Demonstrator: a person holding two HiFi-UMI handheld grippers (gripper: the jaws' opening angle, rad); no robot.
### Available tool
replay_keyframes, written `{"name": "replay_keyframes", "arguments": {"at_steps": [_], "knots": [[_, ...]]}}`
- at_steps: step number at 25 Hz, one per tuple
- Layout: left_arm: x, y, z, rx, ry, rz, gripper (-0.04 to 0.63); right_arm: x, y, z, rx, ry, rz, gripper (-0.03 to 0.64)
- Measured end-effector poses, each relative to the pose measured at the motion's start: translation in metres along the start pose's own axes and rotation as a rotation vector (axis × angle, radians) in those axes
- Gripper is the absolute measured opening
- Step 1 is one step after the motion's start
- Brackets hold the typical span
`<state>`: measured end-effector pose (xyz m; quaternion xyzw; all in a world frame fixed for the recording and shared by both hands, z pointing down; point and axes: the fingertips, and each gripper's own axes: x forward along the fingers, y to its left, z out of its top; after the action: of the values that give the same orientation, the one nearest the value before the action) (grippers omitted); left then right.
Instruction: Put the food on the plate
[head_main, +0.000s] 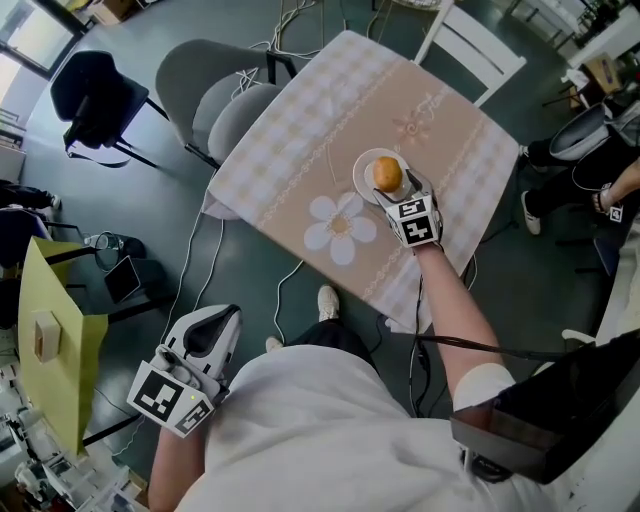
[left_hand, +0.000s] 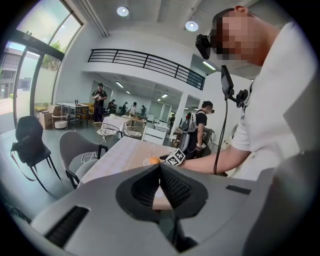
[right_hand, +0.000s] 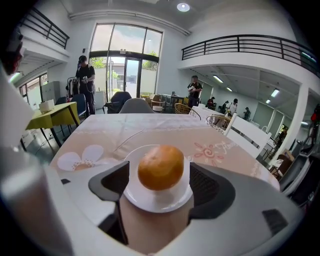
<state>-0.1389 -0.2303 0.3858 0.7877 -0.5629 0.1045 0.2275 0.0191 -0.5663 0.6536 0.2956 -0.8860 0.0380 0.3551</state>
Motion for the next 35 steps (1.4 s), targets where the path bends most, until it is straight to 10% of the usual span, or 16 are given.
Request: {"name": "replay_keyframes", "arguments": {"at_steps": [12, 19, 35], "knots": [[-0.052, -0.003, -0.021, 0.037, -0.056, -0.077, 0.009, -0.081, 0.048, 0.004, 0.097, -0.039, -0.032, 0.371], [-0.099, -0.009, -0.046, 0.048, -0.090, -0.144, 0.009, -0.153, 0.124, 0.001, 0.114, -0.061, -0.041, 0.042], [-0.176, -0.037, -0.112, 0.092, -0.080, -0.276, 0.009, -0.294, 0.332, 0.021, 0.072, -0.149, 0.063, 0.012]]}}
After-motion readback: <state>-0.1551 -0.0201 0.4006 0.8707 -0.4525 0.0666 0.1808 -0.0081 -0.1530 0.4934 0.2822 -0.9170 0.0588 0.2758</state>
